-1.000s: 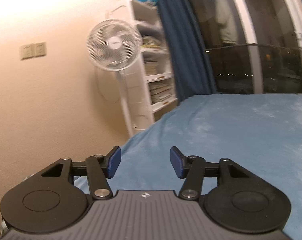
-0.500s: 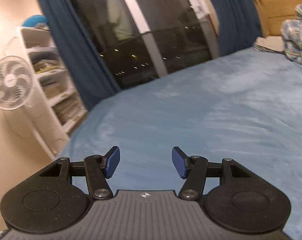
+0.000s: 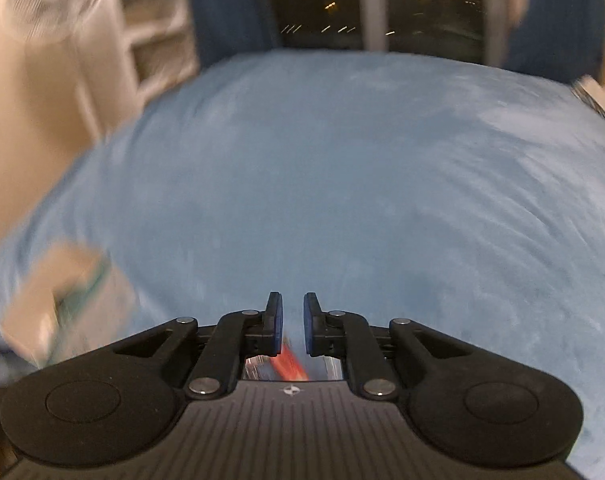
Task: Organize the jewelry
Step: 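Move the right gripper back down toward the jewelry pile, then close the right gripper on the pink-capped lip balm tube and lift, then carry the lip balm tube over the white box and open the right gripper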
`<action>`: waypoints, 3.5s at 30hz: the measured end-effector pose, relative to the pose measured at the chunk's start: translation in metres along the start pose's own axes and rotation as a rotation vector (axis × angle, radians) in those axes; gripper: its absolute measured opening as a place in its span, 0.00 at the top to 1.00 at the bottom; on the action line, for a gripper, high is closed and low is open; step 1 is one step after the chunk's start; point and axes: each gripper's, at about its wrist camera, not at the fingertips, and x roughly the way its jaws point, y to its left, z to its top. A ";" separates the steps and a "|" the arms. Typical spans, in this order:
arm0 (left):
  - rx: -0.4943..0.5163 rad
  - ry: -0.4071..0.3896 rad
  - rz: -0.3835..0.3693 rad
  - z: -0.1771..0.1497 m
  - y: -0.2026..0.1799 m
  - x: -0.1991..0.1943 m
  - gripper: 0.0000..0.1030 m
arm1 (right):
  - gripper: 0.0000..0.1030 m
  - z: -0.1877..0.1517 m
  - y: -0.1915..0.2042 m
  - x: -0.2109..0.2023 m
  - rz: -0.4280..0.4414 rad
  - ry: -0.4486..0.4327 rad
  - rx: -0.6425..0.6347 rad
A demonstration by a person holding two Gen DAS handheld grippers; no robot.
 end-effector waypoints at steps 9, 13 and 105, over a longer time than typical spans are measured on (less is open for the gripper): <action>-0.001 0.005 -0.002 0.001 0.002 0.001 0.42 | 0.00 -0.024 0.022 0.034 -0.046 0.134 -0.190; -0.003 0.008 -0.002 0.002 0.002 0.002 0.42 | 0.00 -0.027 0.023 0.039 -0.046 0.151 -0.199; 0.000 0.011 0.005 0.003 0.001 0.003 0.42 | 0.00 0.045 0.134 -0.051 0.383 -0.323 0.017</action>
